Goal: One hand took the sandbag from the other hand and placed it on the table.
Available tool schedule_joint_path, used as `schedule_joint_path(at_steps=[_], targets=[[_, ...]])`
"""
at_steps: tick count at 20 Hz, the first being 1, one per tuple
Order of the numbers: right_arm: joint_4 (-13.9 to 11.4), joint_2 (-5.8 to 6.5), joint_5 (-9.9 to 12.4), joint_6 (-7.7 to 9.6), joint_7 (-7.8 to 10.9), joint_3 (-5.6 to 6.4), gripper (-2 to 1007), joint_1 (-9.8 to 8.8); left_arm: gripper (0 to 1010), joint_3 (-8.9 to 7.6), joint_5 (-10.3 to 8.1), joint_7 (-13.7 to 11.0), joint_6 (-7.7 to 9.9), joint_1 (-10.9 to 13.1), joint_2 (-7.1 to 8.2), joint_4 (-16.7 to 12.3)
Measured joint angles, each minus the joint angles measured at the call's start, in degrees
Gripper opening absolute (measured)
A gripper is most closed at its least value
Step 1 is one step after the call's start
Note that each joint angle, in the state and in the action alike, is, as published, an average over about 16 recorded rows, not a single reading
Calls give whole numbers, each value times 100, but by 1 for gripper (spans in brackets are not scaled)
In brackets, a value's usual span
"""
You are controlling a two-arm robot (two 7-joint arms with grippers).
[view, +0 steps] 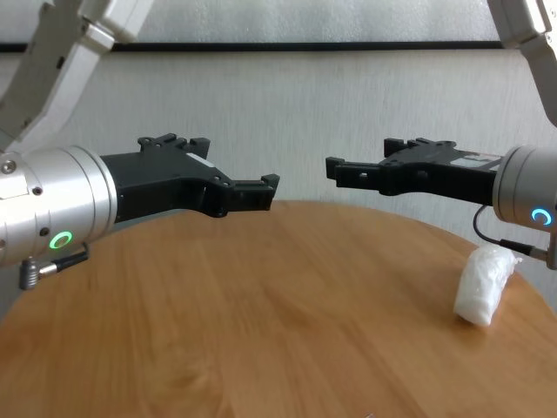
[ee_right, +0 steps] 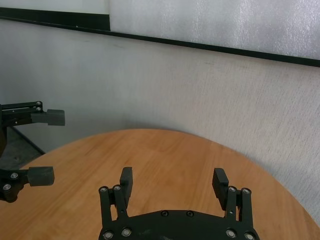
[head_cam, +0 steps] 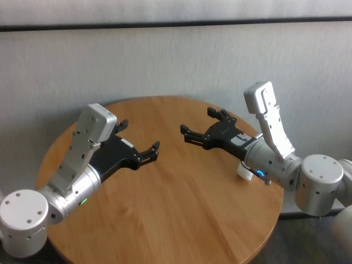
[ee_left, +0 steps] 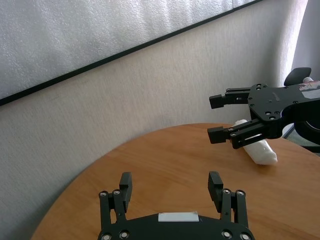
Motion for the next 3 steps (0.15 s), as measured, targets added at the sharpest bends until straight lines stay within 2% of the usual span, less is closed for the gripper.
schedule_joint_path(at_steps=[3], targets=[[0, 1, 2, 0, -3, 0, 1003, -1, 1001, 0, 0, 0, 0, 0, 0, 0]])
